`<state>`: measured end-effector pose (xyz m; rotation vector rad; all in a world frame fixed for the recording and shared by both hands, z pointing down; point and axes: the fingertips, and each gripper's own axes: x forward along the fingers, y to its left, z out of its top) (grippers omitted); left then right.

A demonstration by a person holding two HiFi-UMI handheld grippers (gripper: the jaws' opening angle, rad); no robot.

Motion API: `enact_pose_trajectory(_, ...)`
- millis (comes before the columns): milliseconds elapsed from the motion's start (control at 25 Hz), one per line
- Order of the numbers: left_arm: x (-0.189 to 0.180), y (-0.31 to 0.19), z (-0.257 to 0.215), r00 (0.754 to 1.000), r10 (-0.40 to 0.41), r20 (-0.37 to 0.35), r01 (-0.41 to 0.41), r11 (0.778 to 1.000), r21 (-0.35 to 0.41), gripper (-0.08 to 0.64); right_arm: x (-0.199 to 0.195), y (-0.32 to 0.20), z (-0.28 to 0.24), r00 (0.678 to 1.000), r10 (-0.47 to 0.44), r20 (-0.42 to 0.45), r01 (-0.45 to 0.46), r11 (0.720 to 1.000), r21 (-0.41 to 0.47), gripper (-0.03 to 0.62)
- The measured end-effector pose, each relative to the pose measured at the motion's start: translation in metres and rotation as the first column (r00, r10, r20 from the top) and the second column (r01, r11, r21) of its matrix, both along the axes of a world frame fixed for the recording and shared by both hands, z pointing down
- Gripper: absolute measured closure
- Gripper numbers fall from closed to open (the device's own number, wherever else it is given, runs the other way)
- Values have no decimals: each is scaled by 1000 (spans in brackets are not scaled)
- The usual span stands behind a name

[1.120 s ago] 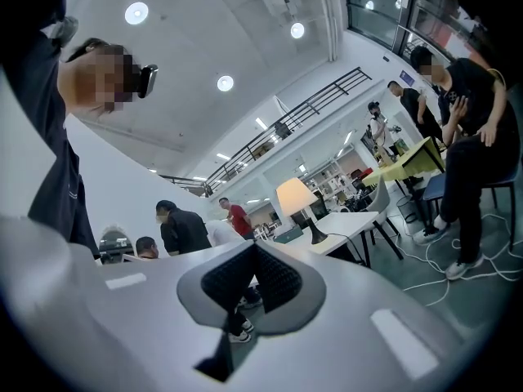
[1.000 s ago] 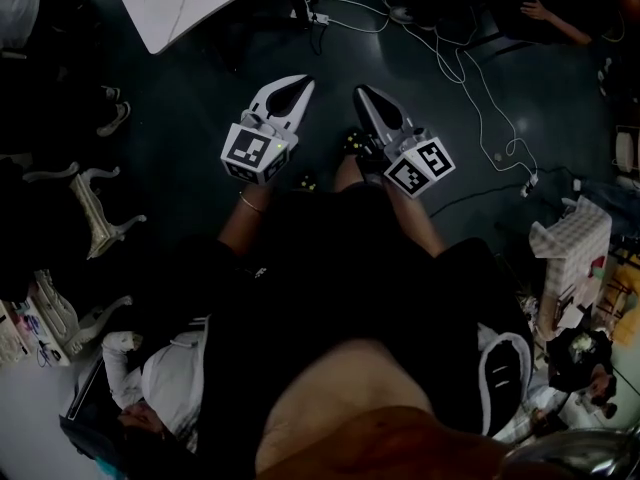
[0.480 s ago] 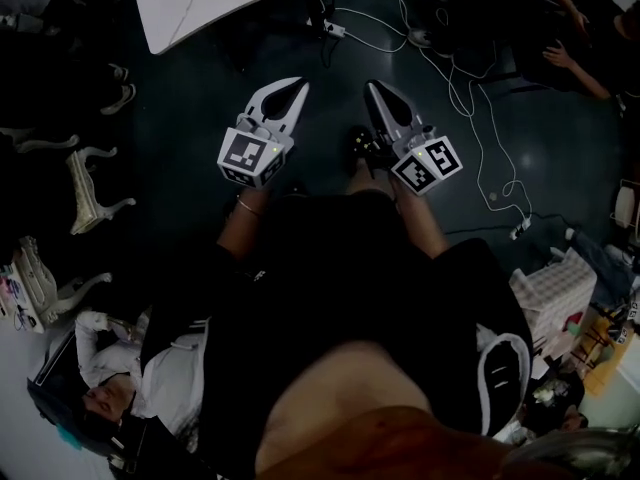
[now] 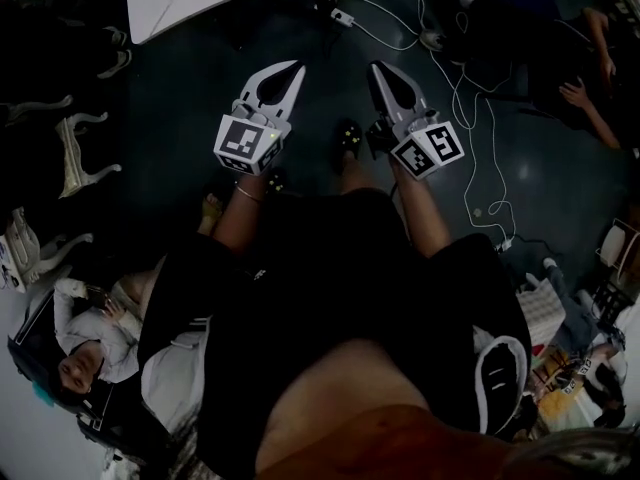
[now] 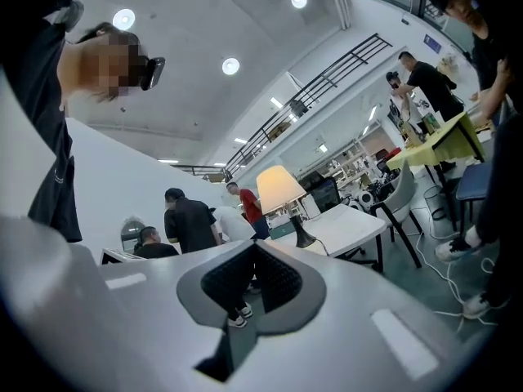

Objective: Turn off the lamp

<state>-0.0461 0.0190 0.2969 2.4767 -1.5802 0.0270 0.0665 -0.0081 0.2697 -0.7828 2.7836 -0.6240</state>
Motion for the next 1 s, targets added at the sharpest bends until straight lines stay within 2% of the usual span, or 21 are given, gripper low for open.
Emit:
enact_pose_trajectory(160, 4, -28, 11, 998, -52, 19, 52, 998, -17, 552, -4, -37, 14, 998, -53, -26, 53, 999, 2, 591)
enact_pose_trajectory(360, 6, -55, 28, 995, -101, 3, 101, 995, -24, 552, -22, -83, 43, 988, -128, -83, 126, 992, -24, 589)
enact_pose_trajectory(480, 8, -72, 41, 994, -105, 24, 106, 994, -30, 552, -34, -110, 66, 980, -156, -120, 153, 988, -38, 588)
enact_pose_trajectory(640, 4, -92, 60, 991, -130, 7, 130, 991, -44, 552, -54, -141, 98, 964, -206, -166, 198, 978, -67, 572)
enact_pose_trajectory(800, -3, -111, 78, 987, -163, 5, 163, 985, -51, 552, -72, -172, 126, 951, -215, -223, 208, 977, -55, 558)
enact_pose_trajectory(1000, -11, -121, 97, 980, -199, 2, 199, 979, -53, 551, -89, -193, 148, 944, -236, -230, 226, 972, -68, 534)
